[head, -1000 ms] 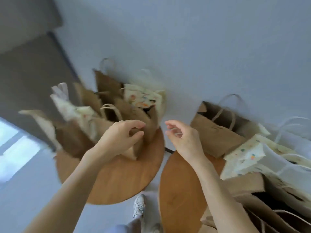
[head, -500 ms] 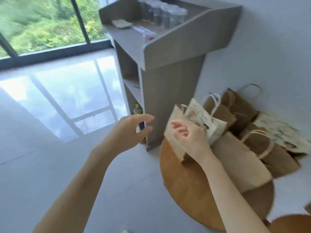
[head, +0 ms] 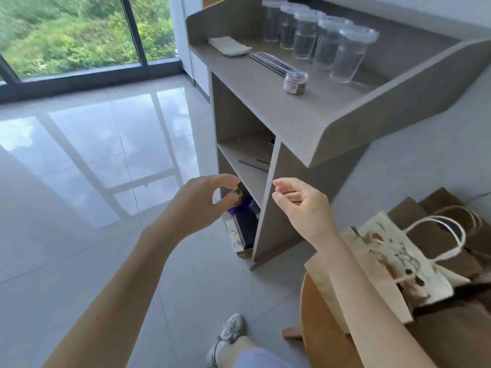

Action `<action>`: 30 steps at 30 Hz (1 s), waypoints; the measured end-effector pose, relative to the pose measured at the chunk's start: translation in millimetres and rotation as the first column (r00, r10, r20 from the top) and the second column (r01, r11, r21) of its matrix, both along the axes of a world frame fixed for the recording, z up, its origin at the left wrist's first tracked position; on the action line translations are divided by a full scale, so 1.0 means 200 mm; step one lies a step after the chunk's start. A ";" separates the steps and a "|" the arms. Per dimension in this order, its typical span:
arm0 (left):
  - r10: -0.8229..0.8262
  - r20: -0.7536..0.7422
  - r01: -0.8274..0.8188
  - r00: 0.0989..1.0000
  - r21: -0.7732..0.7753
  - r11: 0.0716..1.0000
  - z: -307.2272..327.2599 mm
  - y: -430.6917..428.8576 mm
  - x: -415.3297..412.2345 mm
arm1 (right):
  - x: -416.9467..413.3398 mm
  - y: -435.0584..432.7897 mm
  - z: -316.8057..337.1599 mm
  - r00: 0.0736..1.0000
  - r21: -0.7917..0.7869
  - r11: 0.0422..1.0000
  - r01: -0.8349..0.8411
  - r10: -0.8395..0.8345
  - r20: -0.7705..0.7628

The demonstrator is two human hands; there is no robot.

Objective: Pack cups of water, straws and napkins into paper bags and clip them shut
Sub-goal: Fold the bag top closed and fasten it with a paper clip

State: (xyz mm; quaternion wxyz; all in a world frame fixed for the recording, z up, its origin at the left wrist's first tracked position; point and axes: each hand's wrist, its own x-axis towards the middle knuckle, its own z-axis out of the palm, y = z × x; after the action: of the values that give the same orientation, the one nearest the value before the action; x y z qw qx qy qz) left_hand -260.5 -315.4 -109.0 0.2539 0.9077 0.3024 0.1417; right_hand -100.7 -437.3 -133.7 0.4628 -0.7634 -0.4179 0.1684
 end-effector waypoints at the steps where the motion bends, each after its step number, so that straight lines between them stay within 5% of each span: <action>1: -0.004 -0.002 0.004 1.000 -0.001 1.000 0.00 0.09 0.06 | 0.04 0.09 0.01 1.000 0.001 1.000 -0.005 0.005 -0.001; 11: -0.112 0.102 0.111 0.988 0.015 0.994 0.17 0.78 0.52 | 0.34 0.71 0.24 0.996 0.083 0.994 0.078 -0.081 0.033; 18: -0.331 0.076 0.327 0.941 0.053 0.943 0.13 1.25 0.92 | 0.54 1.05 0.20 0.946 0.123 0.944 0.306 -0.316 0.077; 30: -0.757 0.164 0.737 0.632 0.174 0.653 0.18 1.71 1.59 | 0.81 1.35 0.19 0.573 0.189 0.605 0.773 -0.795 0.202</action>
State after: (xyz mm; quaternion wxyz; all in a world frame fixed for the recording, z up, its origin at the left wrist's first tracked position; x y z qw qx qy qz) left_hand 58.4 27.2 -73.6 0.2805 0.9399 -0.1377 0.1375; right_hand 62.3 -167.6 -95.7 0.4589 -0.8654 -0.1010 -0.1743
